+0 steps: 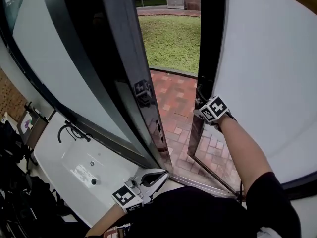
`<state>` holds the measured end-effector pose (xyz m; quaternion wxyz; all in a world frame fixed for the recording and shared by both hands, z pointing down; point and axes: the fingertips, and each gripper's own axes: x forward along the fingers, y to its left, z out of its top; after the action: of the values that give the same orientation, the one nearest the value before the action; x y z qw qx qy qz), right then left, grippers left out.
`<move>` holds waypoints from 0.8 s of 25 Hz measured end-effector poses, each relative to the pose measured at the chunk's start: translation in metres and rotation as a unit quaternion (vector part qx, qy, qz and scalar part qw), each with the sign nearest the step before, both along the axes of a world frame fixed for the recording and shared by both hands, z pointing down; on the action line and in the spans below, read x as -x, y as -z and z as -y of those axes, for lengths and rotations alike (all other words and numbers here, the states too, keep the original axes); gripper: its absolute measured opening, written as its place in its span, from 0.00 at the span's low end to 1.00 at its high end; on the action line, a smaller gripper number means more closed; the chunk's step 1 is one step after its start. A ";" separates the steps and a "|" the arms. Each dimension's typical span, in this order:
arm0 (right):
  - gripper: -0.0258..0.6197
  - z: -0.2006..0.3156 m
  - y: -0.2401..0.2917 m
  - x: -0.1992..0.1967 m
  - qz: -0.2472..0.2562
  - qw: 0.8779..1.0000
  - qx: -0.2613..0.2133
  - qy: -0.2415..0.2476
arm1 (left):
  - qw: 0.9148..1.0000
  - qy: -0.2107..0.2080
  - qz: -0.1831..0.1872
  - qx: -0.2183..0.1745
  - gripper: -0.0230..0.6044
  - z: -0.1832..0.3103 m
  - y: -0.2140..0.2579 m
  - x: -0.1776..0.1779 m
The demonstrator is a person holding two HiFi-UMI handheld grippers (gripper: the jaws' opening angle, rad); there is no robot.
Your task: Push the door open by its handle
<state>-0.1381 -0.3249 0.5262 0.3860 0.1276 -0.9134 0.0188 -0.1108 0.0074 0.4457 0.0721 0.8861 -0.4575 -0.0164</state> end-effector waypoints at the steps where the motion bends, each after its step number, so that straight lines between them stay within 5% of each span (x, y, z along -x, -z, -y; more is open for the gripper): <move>1: 0.31 0.012 0.000 0.000 0.005 1.000 -0.003 0.003 | 1.000 0.004 -0.002 0.000 0.03 0.011 0.001 -0.019; 6: 0.31 0.069 0.003 -0.014 0.008 1.000 0.005 0.002 | 1.000 0.007 -0.002 0.010 0.03 0.065 0.009 -0.078; 13: 0.33 0.164 0.033 -0.040 0.040 0.998 -0.016 -0.036 | 1.000 -0.026 0.005 -0.004 0.03 0.136 0.007 -0.084; 20: 0.35 0.252 0.023 -0.087 0.008 0.995 0.002 -0.099 | 0.995 -0.079 0.042 -0.034 0.03 0.190 0.015 -0.091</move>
<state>-0.0511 -0.5769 0.5027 0.3752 0.2165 -0.8993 0.0603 -0.0198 -0.1829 0.4308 0.0240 0.9213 -0.3879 0.0116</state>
